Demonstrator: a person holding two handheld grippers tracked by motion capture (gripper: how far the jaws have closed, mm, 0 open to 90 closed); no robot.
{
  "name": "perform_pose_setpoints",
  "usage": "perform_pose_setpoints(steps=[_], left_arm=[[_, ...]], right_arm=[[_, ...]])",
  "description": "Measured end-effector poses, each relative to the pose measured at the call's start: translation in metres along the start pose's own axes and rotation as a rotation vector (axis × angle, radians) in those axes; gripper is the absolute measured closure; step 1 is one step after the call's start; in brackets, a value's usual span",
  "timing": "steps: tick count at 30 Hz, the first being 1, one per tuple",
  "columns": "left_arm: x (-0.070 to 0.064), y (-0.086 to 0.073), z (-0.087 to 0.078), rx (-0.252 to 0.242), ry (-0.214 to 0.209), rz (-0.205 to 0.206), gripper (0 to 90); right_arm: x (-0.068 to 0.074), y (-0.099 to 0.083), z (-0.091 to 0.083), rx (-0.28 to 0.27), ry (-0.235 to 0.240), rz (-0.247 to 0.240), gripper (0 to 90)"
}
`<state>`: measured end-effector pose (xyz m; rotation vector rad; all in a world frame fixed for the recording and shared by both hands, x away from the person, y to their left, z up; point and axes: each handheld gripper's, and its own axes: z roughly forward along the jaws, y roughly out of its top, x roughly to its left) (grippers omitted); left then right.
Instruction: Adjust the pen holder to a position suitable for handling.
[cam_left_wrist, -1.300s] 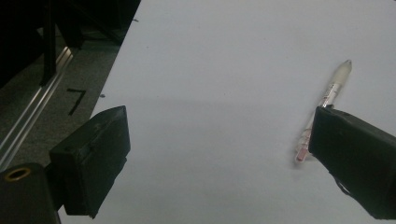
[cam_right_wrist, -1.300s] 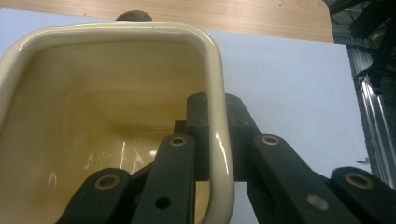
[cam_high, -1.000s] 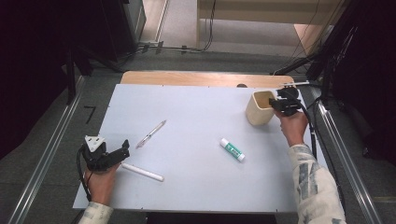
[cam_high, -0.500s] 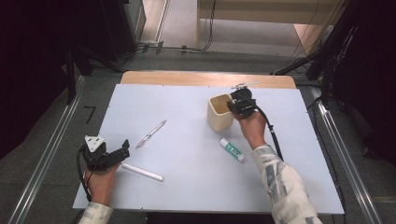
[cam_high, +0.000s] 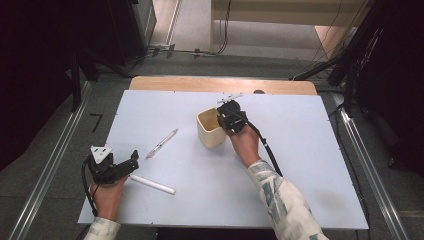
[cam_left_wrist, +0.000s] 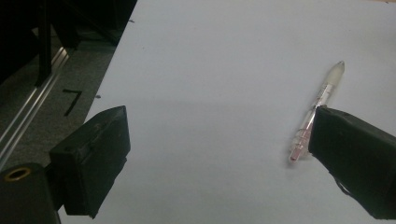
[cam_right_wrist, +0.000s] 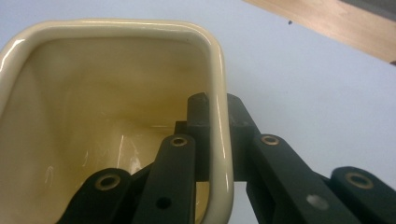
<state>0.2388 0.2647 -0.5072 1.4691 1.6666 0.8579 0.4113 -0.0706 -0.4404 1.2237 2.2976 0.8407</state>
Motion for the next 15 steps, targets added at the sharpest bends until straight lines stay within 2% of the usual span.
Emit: perform_pose_setpoints(steps=[3,4,5,6,7,8,9,14,15], left_arm=[[-0.001,0.0,0.001,0.004,0.0,0.003,6.1],[-0.002,0.0,0.002,0.005,0.0,0.004,6.1],[-0.002,0.0,0.002,0.008,0.001,0.007,6.1],[-0.002,0.0,0.002,0.008,0.0,0.009,6.1],[-0.002,0.0,0.002,0.007,-0.002,0.01,6.1],[-0.002,0.0,0.001,0.006,0.0,0.01,6.1],[-0.002,0.0,0.001,0.006,0.001,0.009,6.1],[-0.001,0.0,0.001,0.007,0.0,0.008,6.1],[-0.001,0.0,0.002,0.007,0.0,0.008,6.1]], right_arm=[[-0.003,-0.002,0.0,-0.013,0.018,0.01,77.7],[-0.003,-0.002,-0.001,-0.02,0.01,0.004,74.3],[-0.004,-0.003,-0.001,-0.025,0.007,-0.005,66.0],[-0.004,-0.003,-0.001,-0.025,0.007,-0.005,66.0],[-0.005,-0.004,-0.001,-0.032,0.018,0.0,62.3],[-0.01,-0.006,-0.003,-0.053,0.034,0.013,58.4],[-0.01,-0.006,-0.003,-0.053,0.034,0.013,58.4],[-0.02,-0.01,-0.007,-0.08,0.071,0.062,41.5],[-0.023,-0.011,-0.007,-0.079,0.079,0.077,40.8]])
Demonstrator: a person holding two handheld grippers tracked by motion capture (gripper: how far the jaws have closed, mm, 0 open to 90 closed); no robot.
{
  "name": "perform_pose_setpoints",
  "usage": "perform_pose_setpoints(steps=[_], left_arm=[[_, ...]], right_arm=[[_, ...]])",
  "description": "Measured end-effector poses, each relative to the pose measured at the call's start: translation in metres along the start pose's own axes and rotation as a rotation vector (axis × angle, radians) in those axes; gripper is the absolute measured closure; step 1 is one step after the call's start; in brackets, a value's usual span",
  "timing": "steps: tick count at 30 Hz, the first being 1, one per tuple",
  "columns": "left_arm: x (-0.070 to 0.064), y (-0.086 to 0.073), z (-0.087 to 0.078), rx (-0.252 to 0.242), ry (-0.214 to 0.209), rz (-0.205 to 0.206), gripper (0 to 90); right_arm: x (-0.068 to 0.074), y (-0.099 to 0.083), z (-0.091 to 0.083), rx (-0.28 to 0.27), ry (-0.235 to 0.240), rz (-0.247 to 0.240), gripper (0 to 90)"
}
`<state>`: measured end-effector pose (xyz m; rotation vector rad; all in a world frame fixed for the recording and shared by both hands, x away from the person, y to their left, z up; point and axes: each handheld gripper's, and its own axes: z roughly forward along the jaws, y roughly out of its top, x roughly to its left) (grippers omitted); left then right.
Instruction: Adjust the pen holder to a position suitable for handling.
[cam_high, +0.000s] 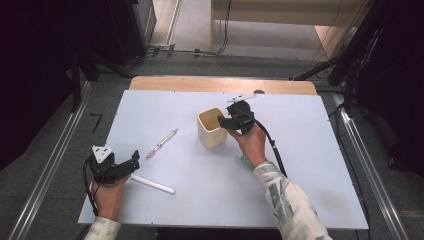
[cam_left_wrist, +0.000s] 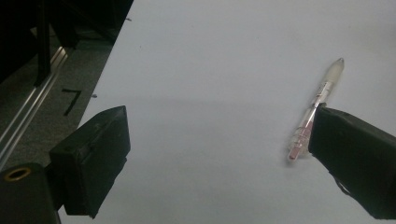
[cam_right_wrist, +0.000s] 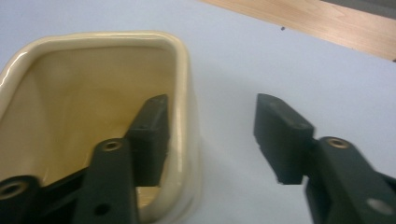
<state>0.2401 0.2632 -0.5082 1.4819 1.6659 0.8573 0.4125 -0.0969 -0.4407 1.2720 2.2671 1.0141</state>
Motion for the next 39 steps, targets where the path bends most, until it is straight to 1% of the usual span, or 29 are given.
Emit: perform_pose_setpoints(steps=[1,2,6,8,9,10,13,14,24,26,28,30,33,37,38,39], left_arm=[[0.0,0.0,0.0,0.002,0.001,0.0,6.1],[0.0,0.0,0.0,0.003,0.001,0.0,6.1],[-0.001,0.0,0.0,0.002,-0.002,0.001,6.1],[-0.001,0.0,0.001,0.002,-0.002,0.001,6.1],[0.0,0.0,0.001,0.002,-0.002,0.001,6.1],[0.0,0.0,0.0,0.002,-0.001,0.001,6.1],[0.0,0.0,0.0,0.0,-0.001,-0.001,6.1],[0.0,0.0,0.0,0.004,-0.001,0.001,6.1],[0.0,0.0,0.0,0.003,0.0,-0.001,6.1],[0.0,0.0,0.0,0.002,0.0,-0.002,6.1],[0.0,0.001,0.0,-0.003,-0.003,-0.004,6.1],[0.0,0.001,-0.001,-0.005,-0.002,-0.005,6.1],[0.0,0.001,-0.001,-0.003,-0.003,-0.006,6.1],[0.0,0.001,-0.001,-0.002,-0.004,-0.002,6.1],[0.0,0.001,-0.001,-0.002,-0.003,-0.002,6.1],[0.0,0.001,-0.001,-0.004,-0.002,-0.003,6.1]], right_arm=[[-0.003,-0.001,-0.001,-0.003,0.015,0.018,40.5],[-0.007,-0.002,-0.003,-0.007,0.031,0.041,34.4],[-0.008,-0.004,-0.004,-0.004,0.03,0.041,33.9],[-0.006,-0.004,-0.004,-0.01,0.023,0.031,34.1],[-0.004,-0.003,-0.004,-0.009,0.009,0.018,34.0],[-0.004,-0.003,-0.004,-0.009,0.009,0.018,34.0],[-0.006,-0.003,-0.004,-0.007,0.015,0.028,32.9],[-0.006,-0.003,-0.005,-0.012,0.025,0.034,32.9],[-0.004,0.0,-0.011,-0.055,0.047,0.034,32.9],[-0.004,0.001,-0.017,-0.07,0.054,0.039,32.9],[-0.005,0.001,-0.02,-0.076,0.058,0.043,32.9],[-0.006,0.001,-0.029,-0.089,0.065,0.039,32.9],[-0.006,0.0,-0.034,-0.099,0.067,0.032,32.9],[-0.01,-0.007,-0.047,-0.121,0.079,0.024,31.4],[-0.01,-0.007,-0.047,-0.121,0.079,0.024,31.4],[-0.012,-0.012,-0.051,-0.126,0.085,0.024,30.6]])
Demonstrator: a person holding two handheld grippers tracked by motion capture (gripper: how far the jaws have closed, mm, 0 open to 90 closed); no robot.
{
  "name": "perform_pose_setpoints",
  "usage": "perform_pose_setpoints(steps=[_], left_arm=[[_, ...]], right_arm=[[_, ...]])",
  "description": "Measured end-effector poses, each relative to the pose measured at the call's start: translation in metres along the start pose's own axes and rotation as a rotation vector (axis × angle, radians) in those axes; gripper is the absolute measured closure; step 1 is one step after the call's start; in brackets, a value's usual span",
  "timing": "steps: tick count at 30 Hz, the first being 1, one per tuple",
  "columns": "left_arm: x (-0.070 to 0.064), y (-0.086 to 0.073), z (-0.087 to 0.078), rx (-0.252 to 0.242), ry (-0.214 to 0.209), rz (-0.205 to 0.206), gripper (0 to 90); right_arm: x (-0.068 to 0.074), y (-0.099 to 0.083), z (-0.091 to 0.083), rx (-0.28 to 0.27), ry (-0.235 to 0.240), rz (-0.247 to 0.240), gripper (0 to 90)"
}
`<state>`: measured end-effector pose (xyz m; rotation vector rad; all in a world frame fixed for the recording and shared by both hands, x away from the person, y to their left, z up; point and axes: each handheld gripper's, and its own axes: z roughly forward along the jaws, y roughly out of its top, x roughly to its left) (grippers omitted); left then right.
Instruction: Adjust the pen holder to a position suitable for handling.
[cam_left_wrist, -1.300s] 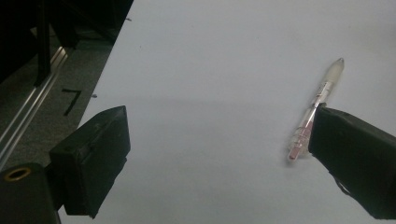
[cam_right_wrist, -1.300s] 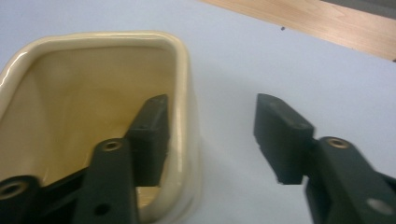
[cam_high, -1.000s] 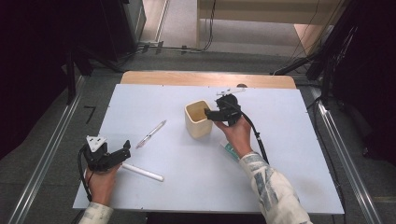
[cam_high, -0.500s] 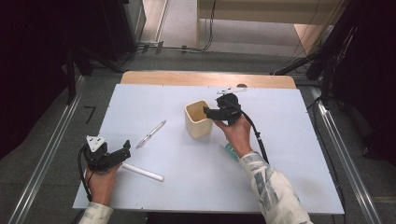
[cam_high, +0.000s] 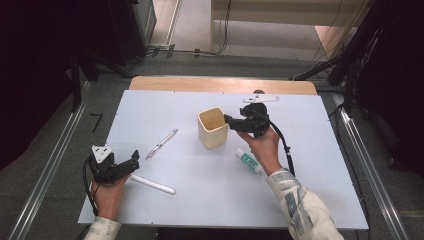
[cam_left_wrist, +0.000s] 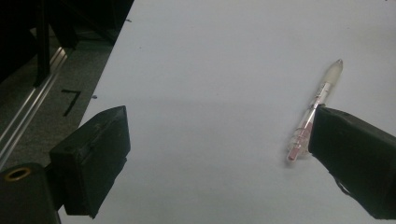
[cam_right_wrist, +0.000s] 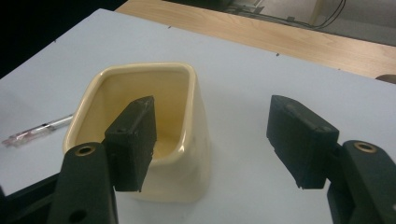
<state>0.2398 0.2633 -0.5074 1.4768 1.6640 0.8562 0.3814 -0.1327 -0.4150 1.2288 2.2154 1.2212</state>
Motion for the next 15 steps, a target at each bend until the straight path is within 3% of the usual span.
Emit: perform_pose_setpoints(steps=[15], left_arm=[[-0.001,0.0,0.0,0.002,0.003,0.005,6.1]], right_arm=[[-0.018,-0.045,-0.029,0.002,0.0,-0.012,27.4]])
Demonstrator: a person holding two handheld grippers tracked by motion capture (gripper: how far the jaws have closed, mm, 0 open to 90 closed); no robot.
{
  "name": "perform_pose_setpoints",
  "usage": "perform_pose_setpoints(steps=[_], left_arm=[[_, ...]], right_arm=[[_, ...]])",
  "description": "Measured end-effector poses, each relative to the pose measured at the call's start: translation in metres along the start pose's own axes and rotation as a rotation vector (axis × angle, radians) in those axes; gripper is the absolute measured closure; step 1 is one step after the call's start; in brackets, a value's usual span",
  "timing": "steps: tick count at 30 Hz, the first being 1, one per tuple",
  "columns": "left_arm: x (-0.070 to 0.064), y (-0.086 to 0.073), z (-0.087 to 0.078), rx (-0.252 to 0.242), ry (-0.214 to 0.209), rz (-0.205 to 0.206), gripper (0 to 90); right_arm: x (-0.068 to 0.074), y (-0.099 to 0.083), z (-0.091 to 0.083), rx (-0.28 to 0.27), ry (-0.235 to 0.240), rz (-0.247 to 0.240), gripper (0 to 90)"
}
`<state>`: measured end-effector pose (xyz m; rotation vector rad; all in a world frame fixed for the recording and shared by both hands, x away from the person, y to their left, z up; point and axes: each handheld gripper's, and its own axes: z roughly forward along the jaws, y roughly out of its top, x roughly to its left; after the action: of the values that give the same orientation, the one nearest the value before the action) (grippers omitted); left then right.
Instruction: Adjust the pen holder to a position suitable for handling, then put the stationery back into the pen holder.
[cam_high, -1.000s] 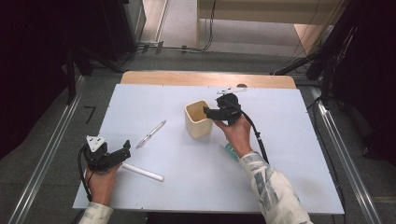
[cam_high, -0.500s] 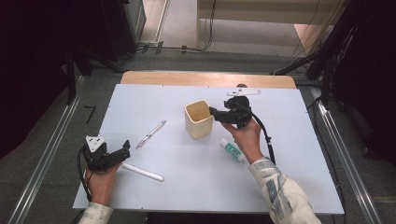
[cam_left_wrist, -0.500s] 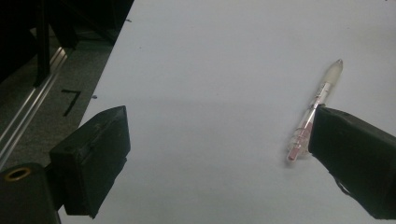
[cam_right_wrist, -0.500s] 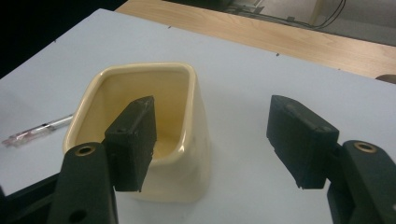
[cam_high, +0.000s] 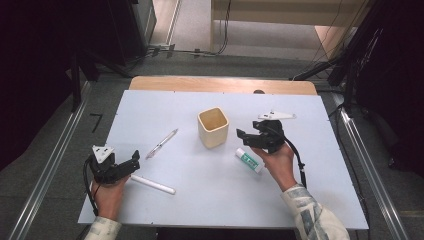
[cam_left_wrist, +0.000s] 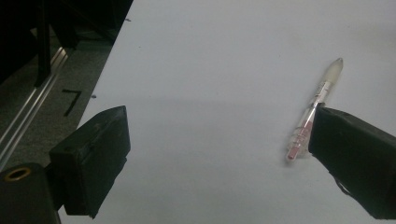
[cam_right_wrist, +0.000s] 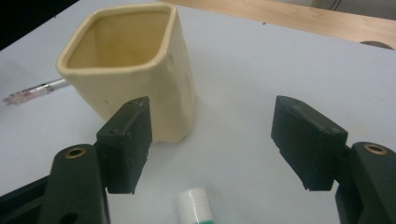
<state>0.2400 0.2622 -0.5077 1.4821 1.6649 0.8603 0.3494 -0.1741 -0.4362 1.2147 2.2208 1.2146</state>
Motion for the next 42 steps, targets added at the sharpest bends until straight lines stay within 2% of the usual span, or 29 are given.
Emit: perform_pose_setpoints(steps=[10,29,35,42], left_arm=[[-0.001,0.0,0.0,0.004,-0.002,0.004,6.1],[-0.003,-0.001,0.001,0.012,0.003,0.012,6.1],[-0.004,-0.001,0.002,0.014,-0.002,0.016,6.1],[-0.007,0.001,0.005,0.019,-0.012,0.032,6.9]], right_arm=[[-0.014,-0.029,-0.019,0.012,-0.054,-0.025,26.4],[-0.045,-0.068,-0.041,0.036,-0.11,0.033,23.5],[-0.051,-0.074,-0.052,0.028,-0.12,0.043,23.4],[-0.053,-0.08,-0.055,0.037,-0.123,0.052,23.4]])
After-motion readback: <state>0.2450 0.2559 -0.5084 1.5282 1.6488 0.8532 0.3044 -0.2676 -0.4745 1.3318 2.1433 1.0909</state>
